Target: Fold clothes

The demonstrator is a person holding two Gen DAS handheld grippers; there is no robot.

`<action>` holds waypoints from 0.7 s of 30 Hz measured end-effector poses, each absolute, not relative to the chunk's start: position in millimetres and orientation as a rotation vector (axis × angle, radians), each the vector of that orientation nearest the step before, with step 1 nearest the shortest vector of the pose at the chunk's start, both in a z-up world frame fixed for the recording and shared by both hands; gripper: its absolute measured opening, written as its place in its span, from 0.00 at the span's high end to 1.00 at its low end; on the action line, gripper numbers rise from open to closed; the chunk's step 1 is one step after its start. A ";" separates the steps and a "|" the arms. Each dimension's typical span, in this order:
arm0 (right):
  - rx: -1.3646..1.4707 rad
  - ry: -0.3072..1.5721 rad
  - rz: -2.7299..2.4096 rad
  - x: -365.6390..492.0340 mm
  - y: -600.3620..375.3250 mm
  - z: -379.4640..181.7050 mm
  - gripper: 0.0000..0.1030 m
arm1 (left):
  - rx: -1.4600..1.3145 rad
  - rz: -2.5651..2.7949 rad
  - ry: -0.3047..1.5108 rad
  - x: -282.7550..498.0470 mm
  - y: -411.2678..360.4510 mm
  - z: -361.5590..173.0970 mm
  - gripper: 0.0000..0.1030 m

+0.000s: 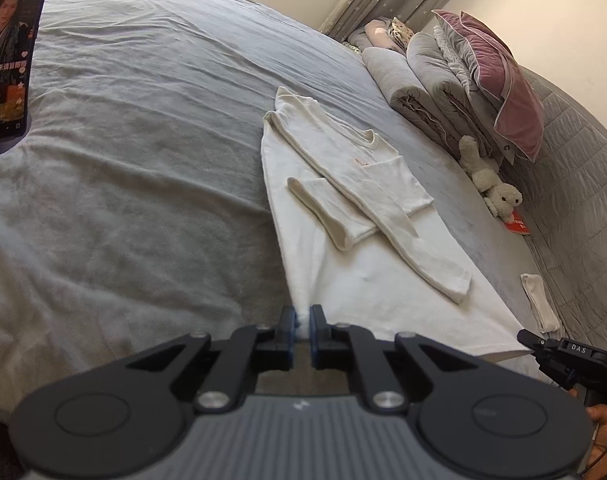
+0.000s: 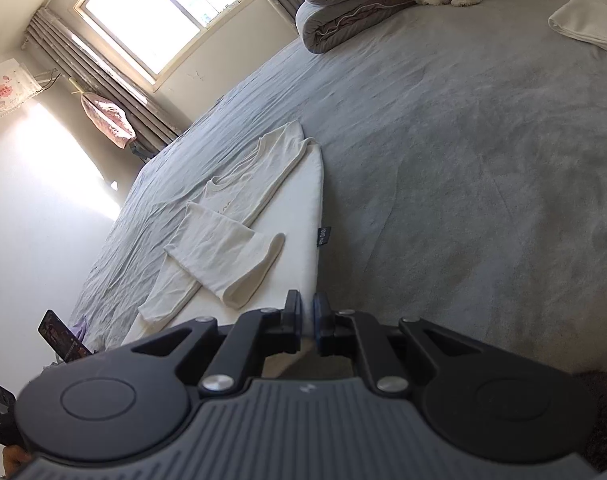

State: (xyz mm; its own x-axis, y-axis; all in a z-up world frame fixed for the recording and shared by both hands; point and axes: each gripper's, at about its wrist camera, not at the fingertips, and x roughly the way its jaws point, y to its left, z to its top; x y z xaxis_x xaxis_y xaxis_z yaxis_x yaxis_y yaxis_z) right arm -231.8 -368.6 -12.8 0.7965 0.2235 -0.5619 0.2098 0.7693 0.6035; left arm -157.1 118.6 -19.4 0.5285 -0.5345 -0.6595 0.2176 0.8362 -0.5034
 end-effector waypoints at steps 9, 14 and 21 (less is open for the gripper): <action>0.695 0.767 -0.003 -230.5 -369.6 -45.1 0.86 | -0.386 -0.462 0.997 -157.7 120.8 -61.8 0.91; 0.753 0.781 0.040 -230.6 -375.0 -50.6 0.61 | -0.451 -0.549 1.025 -152.4 124.8 -64.9 0.65; 0.695 0.810 0.077 -226.5 -365.4 -44.2 0.91 | -0.406 -0.605 1.058 -150.4 121.0 -60.1 0.93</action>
State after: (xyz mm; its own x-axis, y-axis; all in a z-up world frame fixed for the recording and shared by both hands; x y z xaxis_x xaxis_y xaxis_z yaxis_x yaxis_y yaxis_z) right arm -226.5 -365.4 -44.2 0.6991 0.3185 -0.6402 0.1927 0.7783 0.5976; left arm -150.4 121.0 -60.1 0.3538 -0.6388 -0.6832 0.2651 0.7690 -0.5817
